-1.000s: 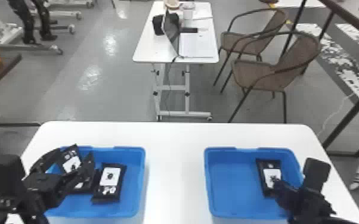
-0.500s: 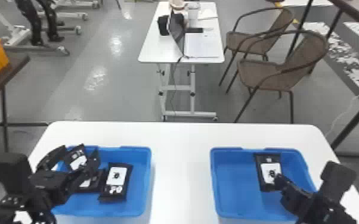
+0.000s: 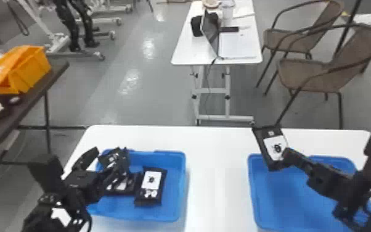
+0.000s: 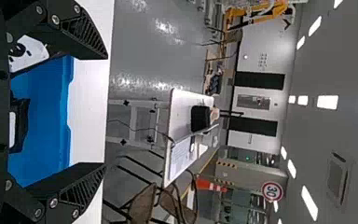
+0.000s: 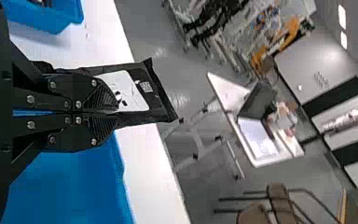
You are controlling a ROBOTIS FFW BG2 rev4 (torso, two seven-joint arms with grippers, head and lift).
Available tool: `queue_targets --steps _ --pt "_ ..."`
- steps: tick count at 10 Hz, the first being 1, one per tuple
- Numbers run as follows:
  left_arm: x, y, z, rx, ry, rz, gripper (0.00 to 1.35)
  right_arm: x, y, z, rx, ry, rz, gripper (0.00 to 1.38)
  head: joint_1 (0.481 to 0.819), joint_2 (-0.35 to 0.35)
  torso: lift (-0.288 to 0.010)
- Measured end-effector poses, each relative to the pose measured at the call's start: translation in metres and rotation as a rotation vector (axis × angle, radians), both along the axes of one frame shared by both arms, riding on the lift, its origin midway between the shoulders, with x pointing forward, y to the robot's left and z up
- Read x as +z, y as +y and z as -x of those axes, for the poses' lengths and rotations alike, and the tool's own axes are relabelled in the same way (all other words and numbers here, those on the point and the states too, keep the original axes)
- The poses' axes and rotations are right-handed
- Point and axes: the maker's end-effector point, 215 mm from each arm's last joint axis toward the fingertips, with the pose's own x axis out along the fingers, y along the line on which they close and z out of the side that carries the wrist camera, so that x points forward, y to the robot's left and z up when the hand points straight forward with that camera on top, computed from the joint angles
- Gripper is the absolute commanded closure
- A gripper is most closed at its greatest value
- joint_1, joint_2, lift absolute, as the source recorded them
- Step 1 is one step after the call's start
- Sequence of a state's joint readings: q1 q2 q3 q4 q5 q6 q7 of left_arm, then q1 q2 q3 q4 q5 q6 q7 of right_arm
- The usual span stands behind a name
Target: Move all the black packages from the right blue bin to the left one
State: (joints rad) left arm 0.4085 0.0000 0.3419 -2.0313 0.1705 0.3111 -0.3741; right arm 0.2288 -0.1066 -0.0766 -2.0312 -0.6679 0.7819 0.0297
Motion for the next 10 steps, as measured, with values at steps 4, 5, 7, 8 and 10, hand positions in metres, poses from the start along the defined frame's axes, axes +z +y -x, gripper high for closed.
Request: queue_targets --steps 4,5,7,8,10 --pt "0.012 -0.020 -0.020 -0.017 -0.036 0.218 0.17 0.036 0.108 -0.049 0.260 -0.120 -0.081 1.12 0.695 0.274 -0.040" --pt "0.014 -0.040 -0.027 -0.050 -0.032 0.293 0.17 0.040 0.133 -0.055 0.329 -0.141 -0.102 1.12 0.695 0.277 -0.040" --pt "0.028 -0.082 -0.042 -0.124 -0.041 0.435 0.17 0.041 0.175 -0.059 0.452 -0.149 -0.146 1.12 0.695 0.272 -0.040" --pt "0.035 -0.093 -0.046 -0.147 -0.046 0.483 0.17 0.039 0.191 -0.058 0.494 -0.140 -0.161 1.12 0.695 0.275 -0.040" --pt "0.044 -0.105 -0.051 -0.174 -0.051 0.531 0.17 0.034 0.219 -0.052 0.562 -0.122 -0.189 1.12 0.695 0.291 -0.040"
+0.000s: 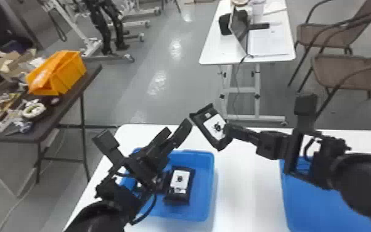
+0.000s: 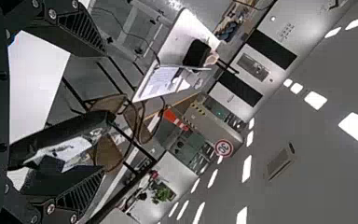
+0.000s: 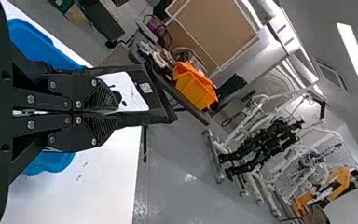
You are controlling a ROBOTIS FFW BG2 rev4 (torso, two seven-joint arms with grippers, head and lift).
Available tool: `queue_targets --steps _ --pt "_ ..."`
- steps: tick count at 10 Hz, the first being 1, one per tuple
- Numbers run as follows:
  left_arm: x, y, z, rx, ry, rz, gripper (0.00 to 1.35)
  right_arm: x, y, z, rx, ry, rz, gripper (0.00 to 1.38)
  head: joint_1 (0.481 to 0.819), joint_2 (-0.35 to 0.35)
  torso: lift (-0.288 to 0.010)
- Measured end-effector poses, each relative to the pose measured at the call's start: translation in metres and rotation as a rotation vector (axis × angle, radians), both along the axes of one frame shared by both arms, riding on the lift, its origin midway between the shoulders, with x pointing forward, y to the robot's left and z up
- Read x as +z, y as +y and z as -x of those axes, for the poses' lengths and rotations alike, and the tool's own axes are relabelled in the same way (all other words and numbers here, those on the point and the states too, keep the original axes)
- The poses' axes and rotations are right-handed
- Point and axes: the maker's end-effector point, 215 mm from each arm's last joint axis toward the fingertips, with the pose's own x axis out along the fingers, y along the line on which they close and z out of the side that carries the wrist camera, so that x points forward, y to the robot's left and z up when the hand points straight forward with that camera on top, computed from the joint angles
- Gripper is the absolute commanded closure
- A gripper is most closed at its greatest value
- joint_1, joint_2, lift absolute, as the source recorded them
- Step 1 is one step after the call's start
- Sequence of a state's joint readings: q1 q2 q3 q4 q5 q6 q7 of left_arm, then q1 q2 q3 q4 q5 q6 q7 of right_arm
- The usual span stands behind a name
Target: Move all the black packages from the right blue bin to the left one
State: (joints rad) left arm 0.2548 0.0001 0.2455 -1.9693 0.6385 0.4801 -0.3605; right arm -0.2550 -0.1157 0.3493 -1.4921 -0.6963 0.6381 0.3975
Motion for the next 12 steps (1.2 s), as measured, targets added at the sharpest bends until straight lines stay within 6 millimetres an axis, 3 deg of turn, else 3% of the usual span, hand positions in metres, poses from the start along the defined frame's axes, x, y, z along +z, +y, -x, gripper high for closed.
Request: queue_targets --steps 4,6,7,8,9,12 --pt "-0.010 -0.032 -0.004 -0.071 0.023 0.027 0.17 0.000 0.047 0.017 0.129 0.040 -0.048 1.12 0.695 0.310 -0.040" --pt "-0.017 -0.040 -0.004 -0.087 0.038 0.035 0.17 0.002 0.057 0.020 0.154 0.043 -0.046 1.12 0.695 0.313 -0.040" --pt "-0.019 -0.041 -0.004 -0.093 0.045 0.038 0.24 0.001 0.060 0.021 0.161 0.046 -0.046 1.12 0.695 0.315 -0.040" --pt "-0.020 -0.039 -0.004 -0.092 0.047 0.035 0.40 0.001 0.062 0.022 0.165 0.048 -0.047 1.12 0.695 0.319 -0.040" --pt "-0.020 -0.033 -0.004 -0.076 0.042 0.031 1.21 0.001 0.062 0.023 0.168 0.049 -0.048 1.12 0.695 0.326 -0.040" --pt "-0.014 -0.012 -0.003 0.000 -0.001 0.014 1.23 -0.001 0.062 0.025 0.170 0.055 -0.050 1.12 0.695 0.347 -0.040"
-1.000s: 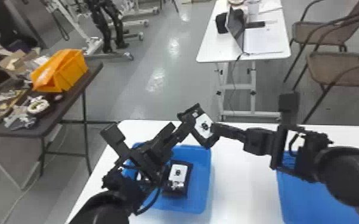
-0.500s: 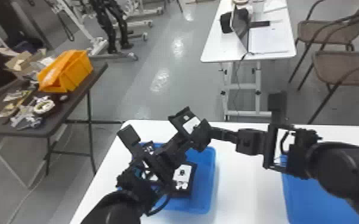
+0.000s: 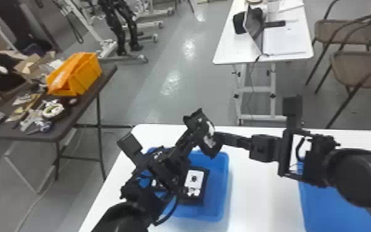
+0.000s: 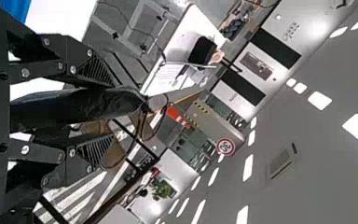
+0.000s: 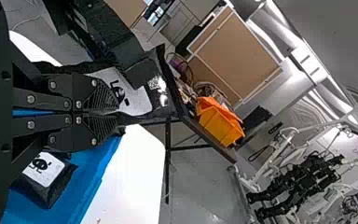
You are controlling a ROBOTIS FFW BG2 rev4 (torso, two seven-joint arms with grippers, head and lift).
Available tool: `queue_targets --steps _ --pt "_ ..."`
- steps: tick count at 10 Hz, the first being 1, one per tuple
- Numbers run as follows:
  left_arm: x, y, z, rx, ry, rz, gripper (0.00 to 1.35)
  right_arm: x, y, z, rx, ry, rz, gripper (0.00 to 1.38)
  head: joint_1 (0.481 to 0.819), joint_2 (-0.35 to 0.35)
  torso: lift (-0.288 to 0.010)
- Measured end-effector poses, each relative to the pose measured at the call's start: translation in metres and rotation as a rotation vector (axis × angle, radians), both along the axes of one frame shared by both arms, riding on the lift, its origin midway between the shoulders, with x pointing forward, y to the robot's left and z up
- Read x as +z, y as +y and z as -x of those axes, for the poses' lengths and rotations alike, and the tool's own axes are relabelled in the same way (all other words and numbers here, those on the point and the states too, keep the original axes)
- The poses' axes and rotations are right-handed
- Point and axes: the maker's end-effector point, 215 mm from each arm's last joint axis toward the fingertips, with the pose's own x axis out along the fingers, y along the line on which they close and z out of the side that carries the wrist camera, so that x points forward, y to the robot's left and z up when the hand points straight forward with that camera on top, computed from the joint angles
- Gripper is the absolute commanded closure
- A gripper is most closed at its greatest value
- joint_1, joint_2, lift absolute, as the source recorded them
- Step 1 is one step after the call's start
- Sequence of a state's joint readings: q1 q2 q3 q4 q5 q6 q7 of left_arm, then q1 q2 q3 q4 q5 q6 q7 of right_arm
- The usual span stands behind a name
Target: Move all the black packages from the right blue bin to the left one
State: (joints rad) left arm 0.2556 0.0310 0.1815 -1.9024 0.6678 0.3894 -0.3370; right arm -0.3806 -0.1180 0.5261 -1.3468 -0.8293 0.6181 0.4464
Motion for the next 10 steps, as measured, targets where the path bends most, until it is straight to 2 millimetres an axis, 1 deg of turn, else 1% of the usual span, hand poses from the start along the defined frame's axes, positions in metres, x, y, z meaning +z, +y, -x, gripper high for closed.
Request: queue_targets --steps 3,4,5,6,7,8,9,10 --pt "0.000 0.002 0.002 0.016 -0.009 0.005 1.23 -0.003 0.000 0.002 -0.001 0.011 -0.004 1.12 0.695 0.350 -0.040" --pt "0.001 0.002 0.002 0.017 -0.011 0.006 1.23 -0.004 0.000 0.003 -0.002 0.020 -0.012 1.05 0.695 0.350 -0.040" --pt "0.002 0.004 0.001 0.024 -0.018 -0.004 1.23 -0.004 0.002 0.004 -0.001 0.034 -0.033 0.76 0.695 0.350 -0.040" --pt "0.003 0.010 0.000 0.039 -0.029 -0.035 1.23 -0.003 -0.001 0.004 -0.009 0.039 -0.054 0.31 0.695 0.350 -0.040" --pt "0.000 0.023 0.001 0.070 -0.037 -0.118 1.23 -0.002 -0.011 -0.002 -0.032 0.017 -0.060 0.07 0.695 0.350 -0.040" --pt "-0.009 0.043 0.006 0.112 -0.035 -0.268 1.23 0.001 -0.031 -0.014 -0.079 -0.037 -0.042 0.12 0.695 0.350 -0.040" --pt "-0.019 0.062 0.017 0.153 -0.033 -0.437 1.22 0.004 -0.060 -0.028 -0.147 -0.095 -0.008 0.16 0.695 0.348 -0.040" --pt "-0.021 0.079 0.028 0.197 -0.053 -0.585 0.92 0.004 -0.092 -0.039 -0.222 -0.137 0.020 0.17 0.695 0.340 -0.040"
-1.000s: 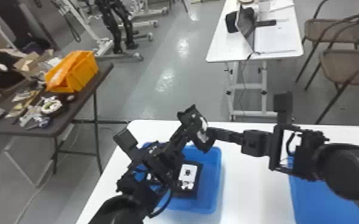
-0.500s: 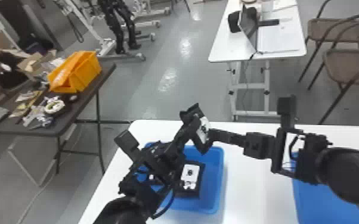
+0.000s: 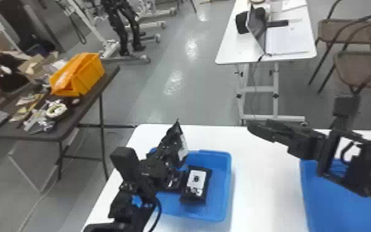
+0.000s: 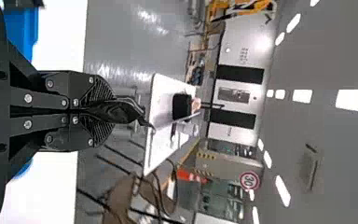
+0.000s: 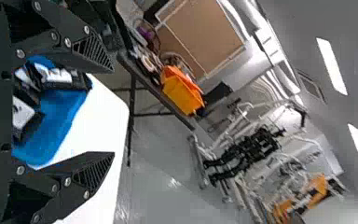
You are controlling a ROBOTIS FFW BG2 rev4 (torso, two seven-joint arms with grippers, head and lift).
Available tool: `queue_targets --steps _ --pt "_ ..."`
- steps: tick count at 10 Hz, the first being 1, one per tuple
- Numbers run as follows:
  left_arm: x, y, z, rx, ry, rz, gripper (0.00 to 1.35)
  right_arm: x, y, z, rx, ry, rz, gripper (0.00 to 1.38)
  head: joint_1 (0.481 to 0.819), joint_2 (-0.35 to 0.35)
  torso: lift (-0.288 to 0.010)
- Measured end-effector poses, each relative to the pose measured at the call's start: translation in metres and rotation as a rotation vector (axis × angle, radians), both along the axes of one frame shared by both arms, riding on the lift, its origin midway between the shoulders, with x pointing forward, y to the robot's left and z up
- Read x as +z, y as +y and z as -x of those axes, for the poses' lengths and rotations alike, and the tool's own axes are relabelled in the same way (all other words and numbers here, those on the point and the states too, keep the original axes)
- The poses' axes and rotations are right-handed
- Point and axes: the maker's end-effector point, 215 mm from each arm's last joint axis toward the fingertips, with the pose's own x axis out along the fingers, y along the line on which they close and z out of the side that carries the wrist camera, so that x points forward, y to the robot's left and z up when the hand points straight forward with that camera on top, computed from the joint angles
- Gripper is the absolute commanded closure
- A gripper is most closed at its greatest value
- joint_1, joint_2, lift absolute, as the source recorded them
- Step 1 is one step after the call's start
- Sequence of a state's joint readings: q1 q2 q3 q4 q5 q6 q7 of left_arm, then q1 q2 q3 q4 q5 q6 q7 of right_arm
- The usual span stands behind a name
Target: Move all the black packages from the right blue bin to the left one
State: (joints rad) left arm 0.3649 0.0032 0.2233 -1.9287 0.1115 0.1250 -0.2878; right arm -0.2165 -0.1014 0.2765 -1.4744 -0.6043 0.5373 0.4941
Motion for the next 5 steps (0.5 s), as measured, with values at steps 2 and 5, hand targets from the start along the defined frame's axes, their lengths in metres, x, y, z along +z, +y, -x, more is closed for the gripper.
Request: queue_targets --steps 2,5 --pt "0.024 0.014 0.011 0.017 -0.094 -0.193 0.15 -0.013 -0.067 -0.001 -0.145 -0.029 0.050 0.17 0.695 0.290 -0.040" --pt "0.021 -0.005 0.007 -0.059 -0.081 -0.158 0.12 -0.024 -0.139 0.017 -0.279 -0.050 0.122 0.17 0.695 0.209 -0.040"
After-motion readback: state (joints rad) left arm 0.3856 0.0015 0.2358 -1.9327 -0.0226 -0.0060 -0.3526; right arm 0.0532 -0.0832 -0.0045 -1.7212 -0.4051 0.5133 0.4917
